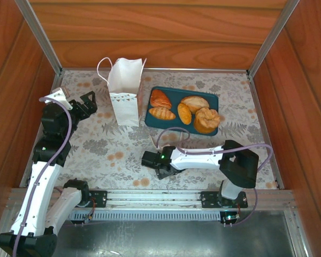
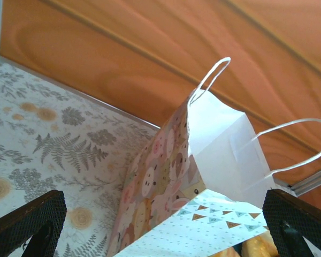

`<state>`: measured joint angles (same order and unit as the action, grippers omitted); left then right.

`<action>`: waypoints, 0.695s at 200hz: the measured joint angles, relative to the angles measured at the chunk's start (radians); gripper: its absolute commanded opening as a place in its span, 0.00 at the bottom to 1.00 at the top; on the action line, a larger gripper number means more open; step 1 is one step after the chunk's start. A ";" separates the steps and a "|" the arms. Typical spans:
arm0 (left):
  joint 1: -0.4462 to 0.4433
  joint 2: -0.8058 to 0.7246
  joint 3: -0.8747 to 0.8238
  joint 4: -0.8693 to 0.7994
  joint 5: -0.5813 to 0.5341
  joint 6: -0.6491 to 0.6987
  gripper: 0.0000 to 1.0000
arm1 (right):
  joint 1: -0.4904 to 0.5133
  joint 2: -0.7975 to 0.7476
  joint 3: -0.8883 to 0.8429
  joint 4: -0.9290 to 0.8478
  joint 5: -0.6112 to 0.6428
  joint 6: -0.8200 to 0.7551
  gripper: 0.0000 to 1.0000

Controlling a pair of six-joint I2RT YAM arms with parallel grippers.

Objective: Take the fake bread out of the paper bag

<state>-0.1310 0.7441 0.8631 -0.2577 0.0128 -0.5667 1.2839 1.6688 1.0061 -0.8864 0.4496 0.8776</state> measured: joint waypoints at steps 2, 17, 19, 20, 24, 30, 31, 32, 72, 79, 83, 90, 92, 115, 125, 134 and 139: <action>0.000 0.000 0.000 -0.002 -0.005 0.003 1.00 | 0.000 -0.005 0.009 -0.011 0.000 0.001 1.00; 0.000 0.000 0.002 -0.015 -0.029 0.023 1.00 | 0.000 -0.061 0.073 -0.087 0.023 0.014 1.00; 0.000 0.000 0.002 -0.016 -0.034 0.028 1.00 | 0.000 -0.072 0.085 -0.101 0.031 0.016 1.00; 0.000 0.000 0.002 -0.018 -0.038 0.030 1.00 | 0.000 -0.072 0.085 -0.101 0.031 0.016 1.00; 0.000 0.000 0.002 -0.020 -0.046 0.036 1.00 | 0.000 -0.096 0.111 -0.129 0.045 0.023 1.00; 0.000 0.000 0.003 -0.024 -0.063 0.045 1.00 | -0.001 -0.125 0.142 -0.160 0.067 0.031 1.00; 0.000 0.000 0.003 -0.025 -0.063 0.047 1.00 | -0.002 -0.133 0.148 -0.164 0.071 0.032 1.00; 0.000 -0.001 0.003 -0.026 -0.065 0.048 1.00 | -0.002 -0.137 0.152 -0.170 0.075 0.032 1.00; 0.000 -0.010 0.003 -0.036 -0.223 0.124 1.00 | -0.128 -0.401 0.259 -0.288 0.182 0.035 1.00; 0.000 -0.009 0.000 -0.035 -0.252 0.136 1.00 | -0.180 -0.439 0.254 -0.299 0.198 0.032 1.00; 0.001 -0.008 -0.003 -0.034 -0.270 0.145 1.00 | -0.209 -0.457 0.249 -0.301 0.206 0.029 1.00; 0.005 -0.003 -0.013 -0.028 -0.299 0.159 1.00 | -0.269 -0.493 0.230 -0.305 0.226 0.029 1.00; 0.006 -0.002 -0.018 -0.026 -0.308 0.165 1.00 | -0.288 -0.503 0.223 -0.305 0.233 0.029 1.00; 0.035 0.026 -0.097 0.023 -0.379 0.198 1.00 | -0.438 -0.598 0.134 -0.307 0.293 0.025 1.00; 0.060 0.043 -0.147 0.060 -0.397 0.204 1.00 | -0.508 -0.639 0.093 -0.295 0.305 0.013 1.00; 0.082 0.060 -0.197 0.094 -0.413 0.206 1.00 | -0.584 -0.676 0.056 -0.273 0.305 -0.008 1.00; 0.097 0.070 -0.229 0.114 -0.421 0.206 1.00 | -0.642 -0.696 0.034 -0.250 0.294 -0.023 1.00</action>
<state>-0.0345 0.8143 0.6342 -0.1432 -0.4084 -0.3603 0.6415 0.9730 1.0397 -1.1362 0.7441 0.8547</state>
